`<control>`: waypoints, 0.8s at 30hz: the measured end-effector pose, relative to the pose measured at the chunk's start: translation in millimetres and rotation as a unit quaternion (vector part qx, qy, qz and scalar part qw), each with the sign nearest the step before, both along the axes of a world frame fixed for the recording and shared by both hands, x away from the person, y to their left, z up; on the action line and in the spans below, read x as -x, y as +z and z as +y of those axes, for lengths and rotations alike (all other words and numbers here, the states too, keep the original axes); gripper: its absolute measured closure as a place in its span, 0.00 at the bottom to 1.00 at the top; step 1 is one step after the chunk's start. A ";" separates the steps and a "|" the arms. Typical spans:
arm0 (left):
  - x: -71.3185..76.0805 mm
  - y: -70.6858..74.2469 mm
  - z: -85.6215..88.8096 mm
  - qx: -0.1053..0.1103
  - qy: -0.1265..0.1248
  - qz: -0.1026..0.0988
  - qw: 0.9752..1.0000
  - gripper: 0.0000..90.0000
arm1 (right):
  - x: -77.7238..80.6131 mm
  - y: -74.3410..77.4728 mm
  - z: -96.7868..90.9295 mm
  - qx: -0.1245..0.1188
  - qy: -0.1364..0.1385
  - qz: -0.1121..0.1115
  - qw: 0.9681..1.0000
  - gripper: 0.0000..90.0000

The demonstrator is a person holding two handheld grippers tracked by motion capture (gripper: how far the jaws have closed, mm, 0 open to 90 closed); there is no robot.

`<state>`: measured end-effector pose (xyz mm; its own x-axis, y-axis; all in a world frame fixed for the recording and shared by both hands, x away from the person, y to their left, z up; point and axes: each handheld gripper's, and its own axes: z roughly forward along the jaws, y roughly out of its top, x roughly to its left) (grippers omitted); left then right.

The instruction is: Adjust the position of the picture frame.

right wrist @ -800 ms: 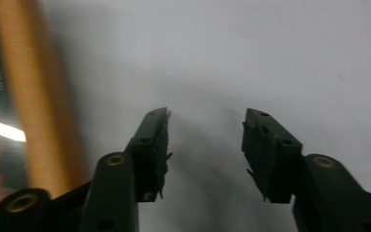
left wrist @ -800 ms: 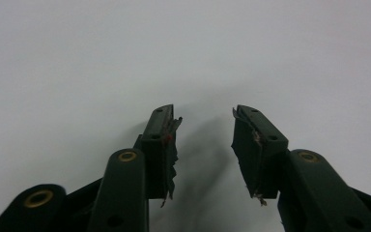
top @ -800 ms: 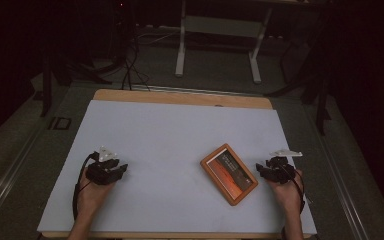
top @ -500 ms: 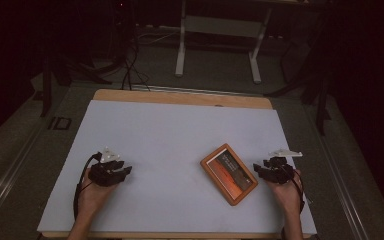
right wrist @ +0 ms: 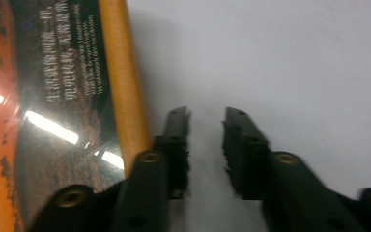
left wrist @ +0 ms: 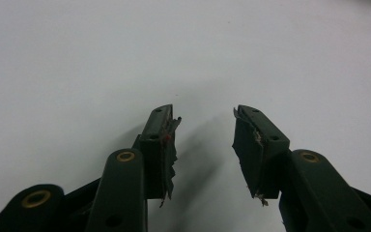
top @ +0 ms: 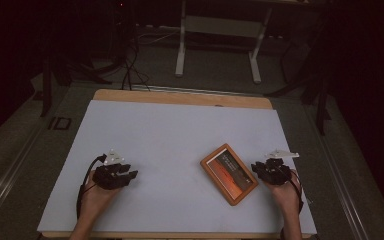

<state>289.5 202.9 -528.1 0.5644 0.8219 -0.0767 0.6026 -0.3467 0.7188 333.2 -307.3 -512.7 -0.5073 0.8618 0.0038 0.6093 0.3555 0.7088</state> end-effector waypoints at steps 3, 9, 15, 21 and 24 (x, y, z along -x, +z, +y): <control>0.6 0.0 -2.0 0.002 -0.006 0.001 1.000 0.66 | 1.4 -0.4 2.3 0.005 0.010 0.001 1.000 0.99; 1.5 -0.1 -5.1 0.004 -0.012 0.003 1.000 0.67 | 2.2 -1.1 6.1 0.007 0.027 0.007 1.000 1.00; 2.3 -0.3 -6.6 0.009 -0.016 0.004 1.000 0.68 | 2.7 -2.4 9.2 0.012 0.037 0.012 0.999 1.00; 2.4 -0.6 -7.5 0.011 -0.016 0.005 1.000 0.68 | 4.1 -2.9 10.2 0.020 0.037 0.012 0.999 1.00; 2.7 -0.5 -7.9 0.017 -0.016 0.006 1.000 0.68 | 6.7 -2.9 13.1 0.024 0.037 0.014 0.999 1.00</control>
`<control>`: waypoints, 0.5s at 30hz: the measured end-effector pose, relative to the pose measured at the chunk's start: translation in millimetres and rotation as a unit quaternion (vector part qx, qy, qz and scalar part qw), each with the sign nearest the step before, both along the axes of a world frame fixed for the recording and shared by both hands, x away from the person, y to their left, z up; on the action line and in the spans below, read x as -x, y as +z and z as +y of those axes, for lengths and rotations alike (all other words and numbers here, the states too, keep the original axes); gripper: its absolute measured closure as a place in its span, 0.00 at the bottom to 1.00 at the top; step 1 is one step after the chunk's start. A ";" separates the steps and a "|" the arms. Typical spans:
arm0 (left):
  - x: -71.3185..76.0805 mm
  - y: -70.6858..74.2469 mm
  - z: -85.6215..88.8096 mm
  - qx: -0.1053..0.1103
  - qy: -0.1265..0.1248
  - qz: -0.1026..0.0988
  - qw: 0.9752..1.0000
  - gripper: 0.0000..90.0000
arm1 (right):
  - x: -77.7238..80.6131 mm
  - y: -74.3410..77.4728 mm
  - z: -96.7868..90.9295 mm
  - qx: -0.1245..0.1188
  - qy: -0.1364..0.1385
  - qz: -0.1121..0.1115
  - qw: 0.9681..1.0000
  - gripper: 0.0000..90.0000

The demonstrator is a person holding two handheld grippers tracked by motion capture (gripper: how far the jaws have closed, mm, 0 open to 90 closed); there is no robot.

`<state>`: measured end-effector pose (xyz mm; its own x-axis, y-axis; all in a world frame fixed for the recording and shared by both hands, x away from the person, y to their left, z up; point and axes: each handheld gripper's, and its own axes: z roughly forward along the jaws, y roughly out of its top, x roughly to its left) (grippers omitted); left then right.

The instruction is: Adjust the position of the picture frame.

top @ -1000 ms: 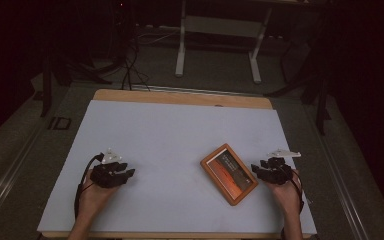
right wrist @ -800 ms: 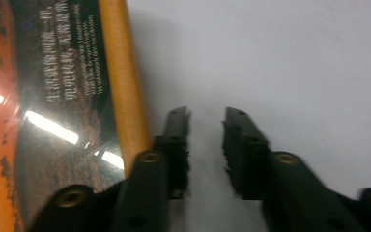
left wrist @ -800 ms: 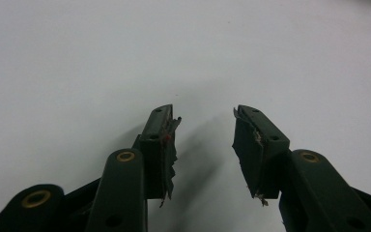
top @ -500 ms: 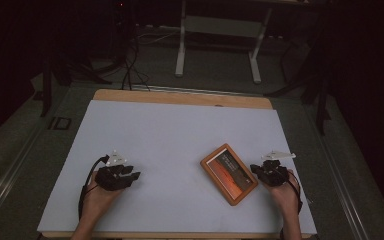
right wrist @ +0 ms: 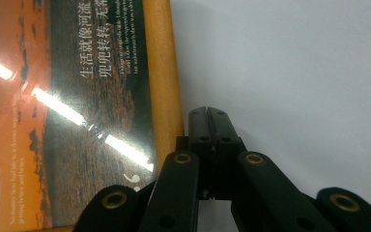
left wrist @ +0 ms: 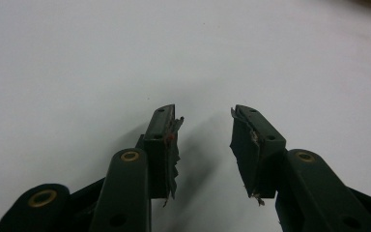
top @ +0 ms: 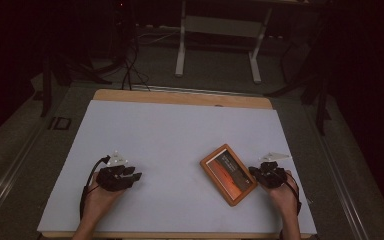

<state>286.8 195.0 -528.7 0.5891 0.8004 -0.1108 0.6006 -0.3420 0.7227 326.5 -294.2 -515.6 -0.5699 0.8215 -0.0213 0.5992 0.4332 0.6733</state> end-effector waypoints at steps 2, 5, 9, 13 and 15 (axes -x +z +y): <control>0.3 0.1 -0.7 0.000 -0.001 0.001 1.000 0.68 | 2.3 -0.3 3.8 0.006 0.005 0.000 1.000 1.00; 0.8 0.1 -2.0 0.001 -0.003 0.000 1.000 0.68 | 6.2 0.9 8.3 0.018 0.010 -0.003 1.000 1.00; 1.2 0.0 -3.5 0.002 -0.006 0.001 1.000 0.68 | 11.1 1.5 11.7 0.024 0.014 -0.003 1.000 1.00; 1.3 -0.2 -5.5 0.004 -0.008 0.002 1.000 0.68 | 15.8 2.2 16.2 0.028 0.020 -0.004 0.999 1.00; 1.2 -0.1 -7.0 0.004 -0.010 0.002 1.000 0.68 | 18.0 3.3 19.1 0.031 0.025 -0.004 0.999 1.00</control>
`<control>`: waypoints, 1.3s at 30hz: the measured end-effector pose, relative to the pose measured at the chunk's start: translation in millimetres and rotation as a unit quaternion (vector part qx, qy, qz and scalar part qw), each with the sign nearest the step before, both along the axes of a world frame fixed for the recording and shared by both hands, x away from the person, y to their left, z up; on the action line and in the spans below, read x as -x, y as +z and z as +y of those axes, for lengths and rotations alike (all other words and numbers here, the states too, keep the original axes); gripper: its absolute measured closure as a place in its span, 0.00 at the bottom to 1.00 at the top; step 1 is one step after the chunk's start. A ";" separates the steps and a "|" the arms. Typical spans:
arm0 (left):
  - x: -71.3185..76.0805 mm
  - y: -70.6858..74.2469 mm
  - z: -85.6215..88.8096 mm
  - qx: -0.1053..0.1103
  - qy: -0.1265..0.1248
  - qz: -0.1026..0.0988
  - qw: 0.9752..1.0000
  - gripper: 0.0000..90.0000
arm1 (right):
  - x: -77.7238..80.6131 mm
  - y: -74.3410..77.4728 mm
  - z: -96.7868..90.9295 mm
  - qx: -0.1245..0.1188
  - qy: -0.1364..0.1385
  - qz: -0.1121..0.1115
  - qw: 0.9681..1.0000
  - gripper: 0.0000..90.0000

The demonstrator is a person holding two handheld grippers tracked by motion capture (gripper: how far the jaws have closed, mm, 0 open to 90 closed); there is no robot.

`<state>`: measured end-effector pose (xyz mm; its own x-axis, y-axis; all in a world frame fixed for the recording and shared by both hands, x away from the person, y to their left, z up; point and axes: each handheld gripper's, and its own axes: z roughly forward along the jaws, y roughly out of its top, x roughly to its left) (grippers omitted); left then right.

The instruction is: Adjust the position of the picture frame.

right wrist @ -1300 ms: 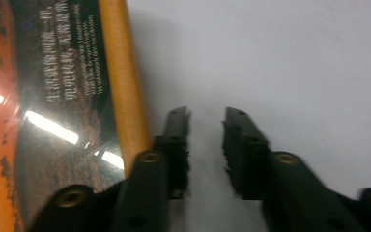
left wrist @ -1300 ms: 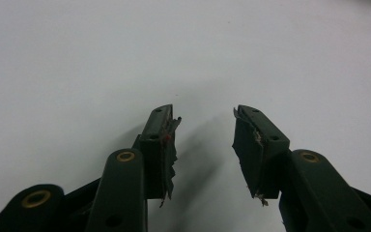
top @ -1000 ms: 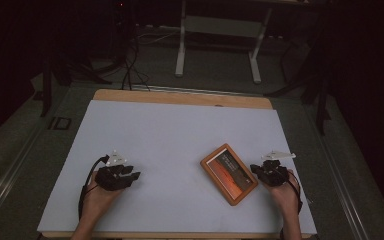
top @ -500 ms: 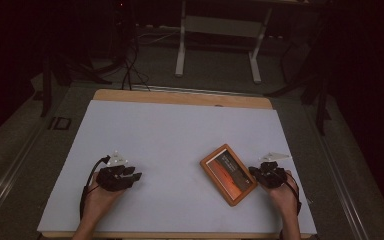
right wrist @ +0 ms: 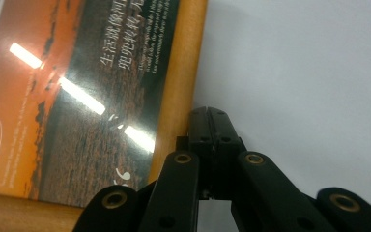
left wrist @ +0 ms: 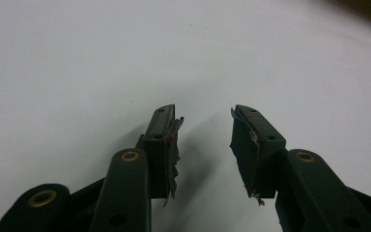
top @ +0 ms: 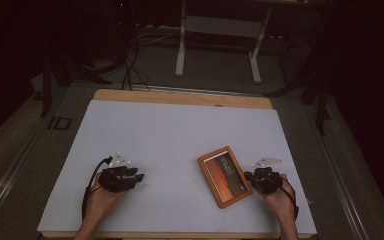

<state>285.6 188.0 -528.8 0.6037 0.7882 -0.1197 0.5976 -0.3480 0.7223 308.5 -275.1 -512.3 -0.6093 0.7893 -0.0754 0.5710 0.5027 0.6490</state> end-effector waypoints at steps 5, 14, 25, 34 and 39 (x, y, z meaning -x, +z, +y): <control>-0.4 0.4 -5.3 0.003 -0.008 0.001 1.000 0.68 | 7.0 3.6 7.5 0.003 0.016 -0.003 1.000 1.00; -1.9 0.6 -11.9 0.016 -0.023 0.007 1.000 0.68 | 15.7 8.3 18.4 0.004 0.045 0.001 0.999 1.00; -1.7 2.2 -20.0 0.021 -0.040 0.010 0.999 0.73 | 12.8 5.7 16.8 -0.008 0.035 0.003 0.999 1.00; -2.8 1.3 -23.1 0.029 -0.047 0.014 0.998 0.74 | 11.5 0.5 23.3 0.018 0.039 0.012 0.999 1.00; -3.5 1.8 -28.3 0.041 -0.054 0.017 0.998 0.74 | 13.3 -1.4 34.0 0.027 0.065 0.021 0.997 1.00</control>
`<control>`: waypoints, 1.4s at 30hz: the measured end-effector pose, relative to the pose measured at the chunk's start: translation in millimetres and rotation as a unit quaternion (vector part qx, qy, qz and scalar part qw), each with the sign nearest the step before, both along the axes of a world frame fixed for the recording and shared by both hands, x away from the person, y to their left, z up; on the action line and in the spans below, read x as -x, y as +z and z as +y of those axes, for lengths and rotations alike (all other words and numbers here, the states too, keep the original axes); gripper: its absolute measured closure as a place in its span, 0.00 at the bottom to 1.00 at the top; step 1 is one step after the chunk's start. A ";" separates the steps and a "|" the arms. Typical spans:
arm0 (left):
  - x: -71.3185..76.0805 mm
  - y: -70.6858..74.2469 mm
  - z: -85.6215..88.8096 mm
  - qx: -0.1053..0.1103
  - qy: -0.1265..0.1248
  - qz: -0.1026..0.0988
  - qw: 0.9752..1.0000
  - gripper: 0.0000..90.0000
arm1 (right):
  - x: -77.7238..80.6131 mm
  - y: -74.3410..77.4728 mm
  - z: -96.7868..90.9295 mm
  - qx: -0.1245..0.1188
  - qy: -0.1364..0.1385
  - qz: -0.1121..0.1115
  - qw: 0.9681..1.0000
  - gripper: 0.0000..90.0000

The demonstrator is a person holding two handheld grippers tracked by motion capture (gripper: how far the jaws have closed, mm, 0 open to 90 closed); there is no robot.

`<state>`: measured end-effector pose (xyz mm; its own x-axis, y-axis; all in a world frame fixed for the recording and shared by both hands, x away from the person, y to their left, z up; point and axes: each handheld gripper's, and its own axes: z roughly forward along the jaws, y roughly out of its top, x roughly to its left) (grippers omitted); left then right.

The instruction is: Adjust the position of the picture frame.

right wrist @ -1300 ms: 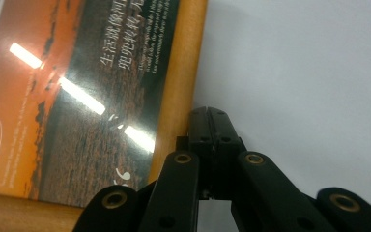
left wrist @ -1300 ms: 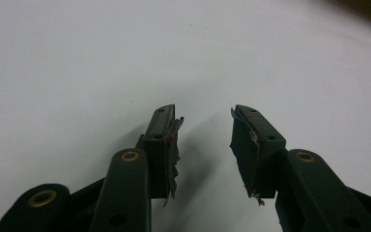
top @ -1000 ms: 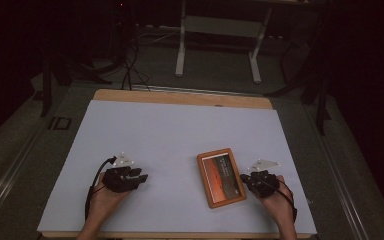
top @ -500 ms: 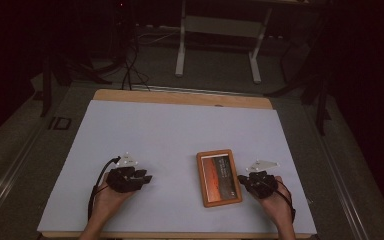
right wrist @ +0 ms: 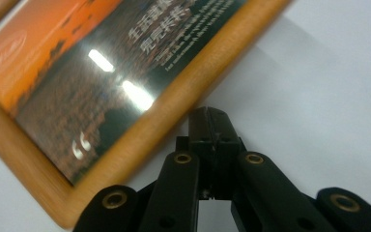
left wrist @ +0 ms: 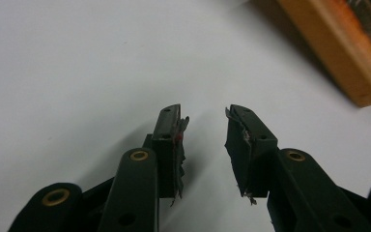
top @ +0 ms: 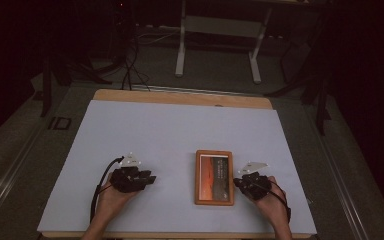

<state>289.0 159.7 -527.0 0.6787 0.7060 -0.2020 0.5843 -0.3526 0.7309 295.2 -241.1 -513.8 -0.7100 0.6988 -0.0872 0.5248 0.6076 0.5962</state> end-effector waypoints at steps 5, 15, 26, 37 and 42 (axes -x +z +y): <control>-1.2 0.0 -6.8 0.005 -0.015 0.003 1.000 0.74 | 2.9 -2.8 17.0 0.013 0.032 0.005 0.999 1.00; -1.5 3.6 -19.7 0.011 -0.036 -0.004 0.999 0.77 | 5.0 -4.2 31.9 0.020 0.058 0.011 0.998 1.00; -6.8 0.1 -45.4 -0.015 -0.078 -0.010 0.997 0.99 | -1.1 6.1 19.6 0.012 0.010 -0.016 1.000 1.00; -21.4 8.4 -57.1 -0.007 -0.081 -0.017 0.997 0.81 | -7.3 16.2 10.9 -0.029 -0.030 -0.015 0.999 0.85; -36.3 16.2 -71.2 0.021 -0.103 0.001 0.994 0.62 | -5.1 16.7 7.1 -0.070 -0.024 0.014 0.997 0.61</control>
<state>325.4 88.5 -510.8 0.8079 0.5423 -0.2307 0.5045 -0.4341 0.7463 300.3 -234.0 -497.1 -0.6768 0.7354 0.0336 0.5685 0.4931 0.6585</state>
